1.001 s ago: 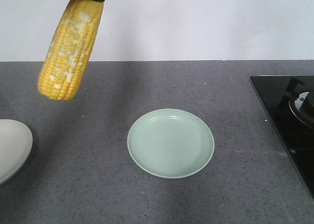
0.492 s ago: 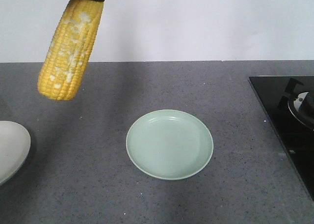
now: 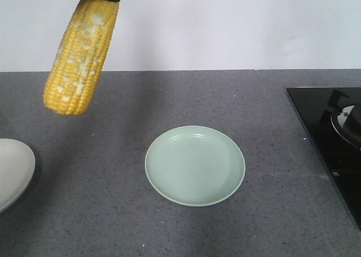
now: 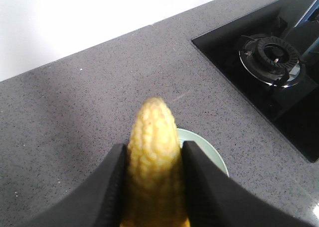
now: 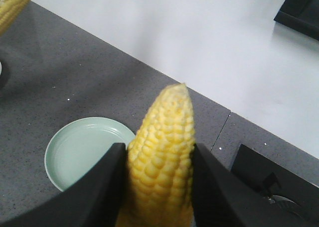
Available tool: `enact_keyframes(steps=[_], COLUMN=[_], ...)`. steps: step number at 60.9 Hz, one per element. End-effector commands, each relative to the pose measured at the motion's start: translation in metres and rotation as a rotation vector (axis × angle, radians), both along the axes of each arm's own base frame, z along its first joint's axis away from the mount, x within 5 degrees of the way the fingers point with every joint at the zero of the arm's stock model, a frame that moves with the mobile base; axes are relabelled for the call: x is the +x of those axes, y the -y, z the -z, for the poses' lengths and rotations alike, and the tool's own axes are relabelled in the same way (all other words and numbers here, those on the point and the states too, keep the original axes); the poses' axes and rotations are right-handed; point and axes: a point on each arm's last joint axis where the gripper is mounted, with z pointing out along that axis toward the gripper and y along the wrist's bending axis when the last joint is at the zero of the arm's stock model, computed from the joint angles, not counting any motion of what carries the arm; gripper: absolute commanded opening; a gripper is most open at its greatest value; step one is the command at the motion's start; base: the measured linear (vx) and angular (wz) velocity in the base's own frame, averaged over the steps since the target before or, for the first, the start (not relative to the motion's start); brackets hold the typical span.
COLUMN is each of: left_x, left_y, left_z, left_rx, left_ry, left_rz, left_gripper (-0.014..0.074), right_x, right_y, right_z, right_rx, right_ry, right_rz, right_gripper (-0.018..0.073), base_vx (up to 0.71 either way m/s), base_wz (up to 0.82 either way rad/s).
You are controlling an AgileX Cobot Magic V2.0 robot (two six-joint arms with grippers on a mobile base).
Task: Distribute corn equally
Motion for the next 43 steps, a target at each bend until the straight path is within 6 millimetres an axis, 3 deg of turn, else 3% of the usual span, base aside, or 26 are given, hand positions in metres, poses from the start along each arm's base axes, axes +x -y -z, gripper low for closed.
enact_keyframes(steps=[1, 43], left_x=[-0.0155, -0.0155], left_y=[-0.0051, -0.0051], left_z=[-0.0196, -0.0196], left_rx=[-0.054, -0.054], left_ry=[0.073, 0.073], left_rz=[0.008, 0.008], left_gripper=[-0.0006, -0.0006], right_x=[-0.0027, -0.0027], right_y=[-0.0007, -0.0007], right_z=[-0.0055, -0.0055], right_rx=[0.011, 0.011], right_ry=[0.028, 0.028], right_rz=[-0.007, -0.007], right_gripper=[-0.0001, -0.0001], base_vx=[0.0, 0.0], base_wz=[0.0, 0.0])
